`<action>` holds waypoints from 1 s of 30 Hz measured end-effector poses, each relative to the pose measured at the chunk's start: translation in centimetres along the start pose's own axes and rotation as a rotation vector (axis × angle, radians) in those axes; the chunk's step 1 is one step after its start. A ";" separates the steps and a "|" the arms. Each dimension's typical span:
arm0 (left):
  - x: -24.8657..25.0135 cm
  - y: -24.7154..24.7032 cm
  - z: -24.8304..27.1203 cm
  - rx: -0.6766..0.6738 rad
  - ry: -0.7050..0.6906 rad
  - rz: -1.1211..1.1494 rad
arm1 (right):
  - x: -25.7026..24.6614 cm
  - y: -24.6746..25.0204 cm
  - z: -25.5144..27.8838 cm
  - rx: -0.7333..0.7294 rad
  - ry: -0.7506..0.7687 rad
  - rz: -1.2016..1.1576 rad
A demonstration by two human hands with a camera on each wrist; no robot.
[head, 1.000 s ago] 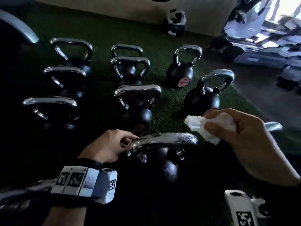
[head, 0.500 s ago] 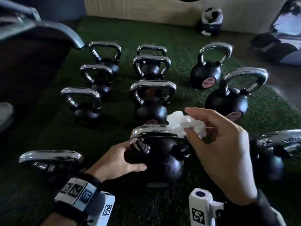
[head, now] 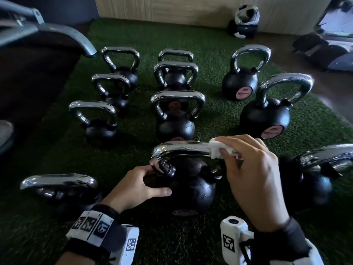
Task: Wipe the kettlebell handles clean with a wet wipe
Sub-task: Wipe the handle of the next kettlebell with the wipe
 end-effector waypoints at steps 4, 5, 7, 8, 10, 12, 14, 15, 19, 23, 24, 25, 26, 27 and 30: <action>0.0 0.2 -0.2 0.015 0.021 -0.042 | -0.5 0.1 1.2 0.107 0.001 0.007; 0.1 0.3 -0.2 0.022 0.017 -0.047 | -0.3 0.0 1.5 0.133 -0.015 -0.017; 0.2 0.2 -0.3 0.029 0.004 -0.043 | 1.7 0.1 2.2 0.184 -0.112 -0.111; 0.3 0.2 -0.2 0.036 0.010 -0.034 | 3.2 0.2 2.6 0.213 -0.193 -0.174; 0.1 0.2 -0.1 0.051 0.046 -0.019 | 5.4 0.3 3.5 0.244 -0.338 -0.279; -0.1 -0.1 0.0 0.050 0.062 -0.003 | 5.5 0.4 3.9 0.238 -0.363 -0.296; 0.0 -0.3 0.4 0.049 0.068 0.015 | 5.3 0.4 4.1 0.235 -0.358 -0.319; -0.1 -0.3 0.4 0.055 0.069 0.012 | 5.9 0.1 4.4 0.242 -0.391 -0.350; -0.3 0.1 0.9 0.126 0.065 -0.007 | 10.5 -3.1 7.1 0.247 -0.641 -0.595; -1.8 0.1 2.4 0.154 0.306 -0.228 | 10.9 -6.2 9.7 0.159 -0.792 -0.831; -1.9 -0.4 2.7 0.114 0.341 -0.263 | 10.7 -6.3 10.2 0.141 -0.811 -0.847; -1.9 -1.1 2.9 0.054 0.354 -0.265 | 10.7 -6.2 10.6 0.137 -0.820 -0.840; -1.6 -1.9 3.0 -0.016 0.339 -0.228 | 10.6 -5.8 11.0 0.134 -0.813 -0.814; -1.2 -2.7 2.9 -0.088 0.295 -0.166 | 10.5 -5.4 11.4 0.122 -0.802 -0.776; 2.0 -6.0 3.6 -0.338 0.138 0.109 | 9.1 -4.6 12.6 0.043 -0.773 -0.691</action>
Point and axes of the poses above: each hand's wrist, its own z-axis away from the middle knuckle, its own y-axis out of the back of the hand, x = y × z, the point moved 10 cm from there along -z, towards the middle knuckle, and after that the axes turned 2 degrees about -x, right-handed, at the moved point
